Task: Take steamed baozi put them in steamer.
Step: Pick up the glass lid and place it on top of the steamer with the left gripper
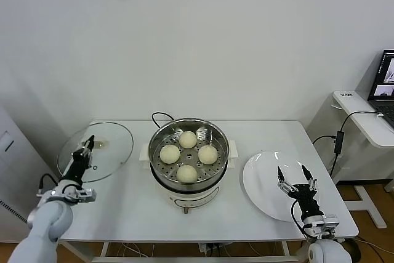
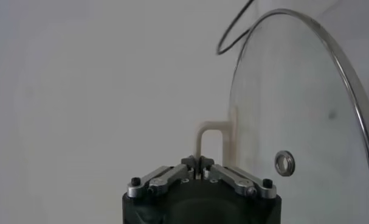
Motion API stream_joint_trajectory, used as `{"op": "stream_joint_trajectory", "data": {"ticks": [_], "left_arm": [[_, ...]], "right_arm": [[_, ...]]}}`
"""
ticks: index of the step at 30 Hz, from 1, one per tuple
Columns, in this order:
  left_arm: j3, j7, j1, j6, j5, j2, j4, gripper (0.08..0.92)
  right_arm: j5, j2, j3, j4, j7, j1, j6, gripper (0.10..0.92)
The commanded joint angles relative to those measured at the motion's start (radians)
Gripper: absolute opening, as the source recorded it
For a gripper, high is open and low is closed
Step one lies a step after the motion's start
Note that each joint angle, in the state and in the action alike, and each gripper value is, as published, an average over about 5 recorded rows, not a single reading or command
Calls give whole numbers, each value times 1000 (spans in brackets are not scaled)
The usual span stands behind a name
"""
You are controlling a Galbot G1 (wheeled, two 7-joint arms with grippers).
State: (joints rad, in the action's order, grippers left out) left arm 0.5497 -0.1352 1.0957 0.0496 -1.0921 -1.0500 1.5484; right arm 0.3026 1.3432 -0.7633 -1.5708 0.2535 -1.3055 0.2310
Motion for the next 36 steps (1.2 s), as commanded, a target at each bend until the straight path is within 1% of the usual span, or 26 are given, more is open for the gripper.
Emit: {"op": "stream_joint_trajectory", "data": {"ticks": [1, 4, 7, 12, 15, 19, 26, 29, 36], "left_arm": [[-99, 193, 1, -252, 134, 147, 298, 104], [-165, 241, -14, -370, 137, 165, 392, 104], [-244, 275, -43, -471, 116, 167, 459, 104], [-391, 318, -106, -605, 32, 152, 513, 104], [-467, 352, -144, -660, -48, 121, 521, 104], [-538, 393, -179, -699, -154, 60, 506, 104], [-601, 432, -199, -717, -271, -61, 455, 104], [-621, 437, -200, -727, -296, -105, 448, 104], [-664, 430, -203, -749, -329, -182, 416, 104]], "right_arm": [[13, -10, -4, -17, 0, 2, -15, 823], [13, -11, -6, -22, 0, 2, -20, 823], [11, -11, -7, -22, 0, 2, -24, 823], [6, -12, -5, -22, 2, 1, -28, 823], [6, -14, -6, -21, 2, 1, -28, 823], [6, -19, -8, -18, 2, 1, -27, 823], [6, -26, -16, -8, 4, 0, -23, 823], [4, -26, -19, 0, 6, 0, -19, 823], [4, -25, -22, 8, 10, -1, -14, 823]]}}
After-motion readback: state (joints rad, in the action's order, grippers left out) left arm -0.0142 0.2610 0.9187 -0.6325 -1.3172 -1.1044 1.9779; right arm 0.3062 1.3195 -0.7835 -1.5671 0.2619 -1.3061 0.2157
